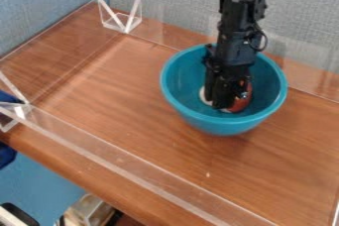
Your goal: Remove the mushroom from inside the blue bowl and put it on the table
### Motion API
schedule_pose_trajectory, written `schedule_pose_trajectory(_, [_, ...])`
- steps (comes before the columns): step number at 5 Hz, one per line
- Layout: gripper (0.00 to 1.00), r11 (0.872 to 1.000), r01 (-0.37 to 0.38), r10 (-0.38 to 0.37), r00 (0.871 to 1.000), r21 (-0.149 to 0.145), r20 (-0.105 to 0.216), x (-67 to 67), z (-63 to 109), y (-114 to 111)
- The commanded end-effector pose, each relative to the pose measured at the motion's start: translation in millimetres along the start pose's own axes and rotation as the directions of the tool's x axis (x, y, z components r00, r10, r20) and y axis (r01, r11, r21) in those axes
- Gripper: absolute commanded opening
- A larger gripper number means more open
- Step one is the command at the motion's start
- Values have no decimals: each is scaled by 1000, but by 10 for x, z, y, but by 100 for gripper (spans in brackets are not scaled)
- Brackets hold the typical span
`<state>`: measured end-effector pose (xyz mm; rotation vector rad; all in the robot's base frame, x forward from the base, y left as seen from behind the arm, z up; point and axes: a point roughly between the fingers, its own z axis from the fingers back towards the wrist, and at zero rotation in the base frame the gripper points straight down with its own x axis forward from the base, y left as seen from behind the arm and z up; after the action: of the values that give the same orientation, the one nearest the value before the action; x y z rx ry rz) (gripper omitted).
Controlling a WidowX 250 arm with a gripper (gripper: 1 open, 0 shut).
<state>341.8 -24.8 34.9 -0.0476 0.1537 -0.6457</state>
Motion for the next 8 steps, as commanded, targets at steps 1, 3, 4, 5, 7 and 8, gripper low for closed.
schedule_pose_trajectory(1, [0, 999, -22, 21, 999, 26, 33, 27, 185, 135])
schedule_pose_trajectory(3, [0, 998, 11, -15, 997, 59, 75, -18, 456, 74])
schedule_pose_trajectory(4, [0, 996, 44, -50, 995, 72, 86, -112, 517, 31])
schedule_pose_trajectory(5, [0, 995, 42, -51, 993, 90, 103, -80, 640, -15])
schedule_pose_trajectory(7, [0, 985, 135, -146, 984, 110, 102, -30, 694, -98])
schedule_pose_trajectory(8, [0, 966, 226, -238, 967, 121, 91, -32, 696, -142])
